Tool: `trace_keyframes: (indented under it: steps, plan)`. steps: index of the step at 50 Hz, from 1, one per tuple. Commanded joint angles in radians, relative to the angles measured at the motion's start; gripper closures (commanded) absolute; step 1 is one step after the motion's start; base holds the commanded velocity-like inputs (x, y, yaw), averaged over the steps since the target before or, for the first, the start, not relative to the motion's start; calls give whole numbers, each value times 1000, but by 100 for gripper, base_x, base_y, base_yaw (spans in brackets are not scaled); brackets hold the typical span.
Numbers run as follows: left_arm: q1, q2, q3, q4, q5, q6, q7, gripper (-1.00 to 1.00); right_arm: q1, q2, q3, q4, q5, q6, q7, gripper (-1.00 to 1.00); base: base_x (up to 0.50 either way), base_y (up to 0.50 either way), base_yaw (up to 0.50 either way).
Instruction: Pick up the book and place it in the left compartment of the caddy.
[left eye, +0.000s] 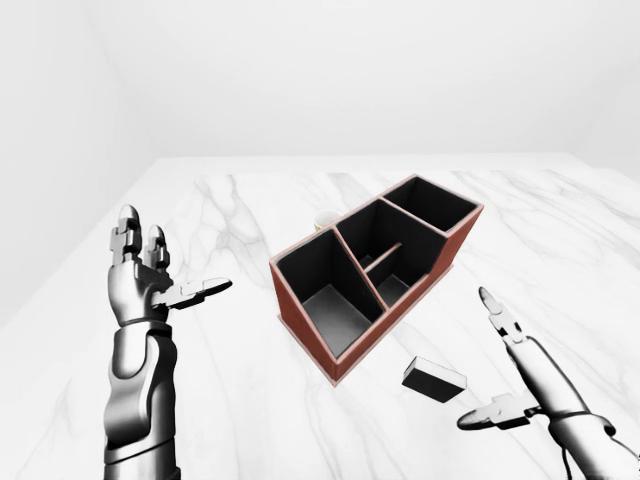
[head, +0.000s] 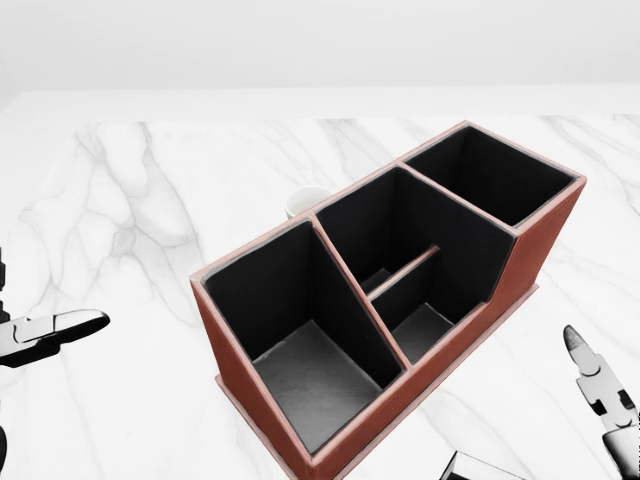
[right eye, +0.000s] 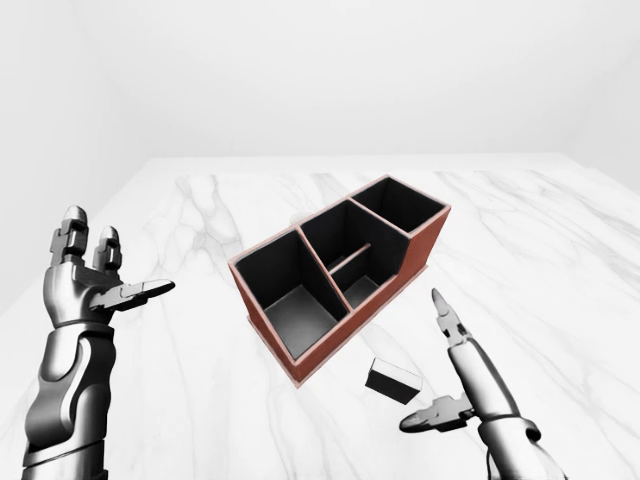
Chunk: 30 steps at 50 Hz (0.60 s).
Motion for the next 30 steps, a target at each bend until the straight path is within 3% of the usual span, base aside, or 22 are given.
trace_keyframes:
  steps: [1,10,30]
  plan:
    - [2,-1,-2,-2,4,0,1,-100,-73,-78,3,64,-36,0,0,-100,0,0,0]
    - [0,-4,-10,11,16,0,3,-100,-114,-132,42,194,-46,0,0,-100,0,0,0]
    - [-10,2,-6,31,12,0,5,-100,-117,-166,77,340,-14,0,0,-100,0,0,0]
